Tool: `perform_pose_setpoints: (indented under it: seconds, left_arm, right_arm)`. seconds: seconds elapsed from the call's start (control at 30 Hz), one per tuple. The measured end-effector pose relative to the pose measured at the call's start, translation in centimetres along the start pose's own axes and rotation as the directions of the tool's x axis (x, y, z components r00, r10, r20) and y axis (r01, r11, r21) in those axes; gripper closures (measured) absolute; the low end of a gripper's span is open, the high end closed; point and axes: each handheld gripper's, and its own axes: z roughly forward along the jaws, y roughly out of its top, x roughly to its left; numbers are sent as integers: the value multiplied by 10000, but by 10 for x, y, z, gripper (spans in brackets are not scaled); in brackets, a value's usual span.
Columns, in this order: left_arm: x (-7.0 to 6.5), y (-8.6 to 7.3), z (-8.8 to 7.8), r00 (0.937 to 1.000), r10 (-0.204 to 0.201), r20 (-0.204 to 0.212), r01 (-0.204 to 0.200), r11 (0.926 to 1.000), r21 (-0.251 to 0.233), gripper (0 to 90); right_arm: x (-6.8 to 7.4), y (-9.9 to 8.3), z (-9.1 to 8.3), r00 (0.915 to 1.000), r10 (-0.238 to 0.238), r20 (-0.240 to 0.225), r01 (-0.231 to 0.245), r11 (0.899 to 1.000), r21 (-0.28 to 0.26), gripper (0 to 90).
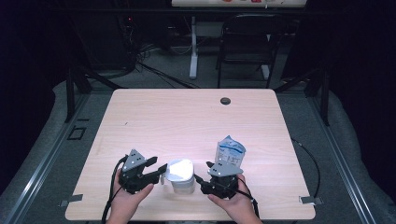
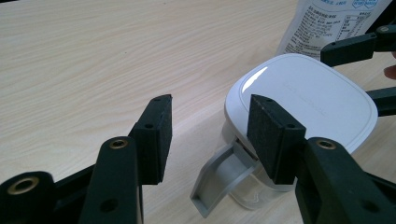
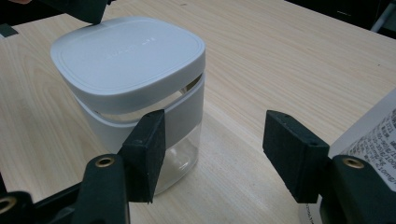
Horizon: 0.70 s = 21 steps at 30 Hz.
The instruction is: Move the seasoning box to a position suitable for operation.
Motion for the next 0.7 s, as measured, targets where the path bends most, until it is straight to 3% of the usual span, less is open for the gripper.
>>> perform_pose_setpoints:
  seconds: [0.7]
  left_arm:
    - [1,-1,-1,10000,13,-26,-13,10000,16,506]
  right_arm:
    - [2,5,0,10000,-83,-39,83,10000,-42,396]
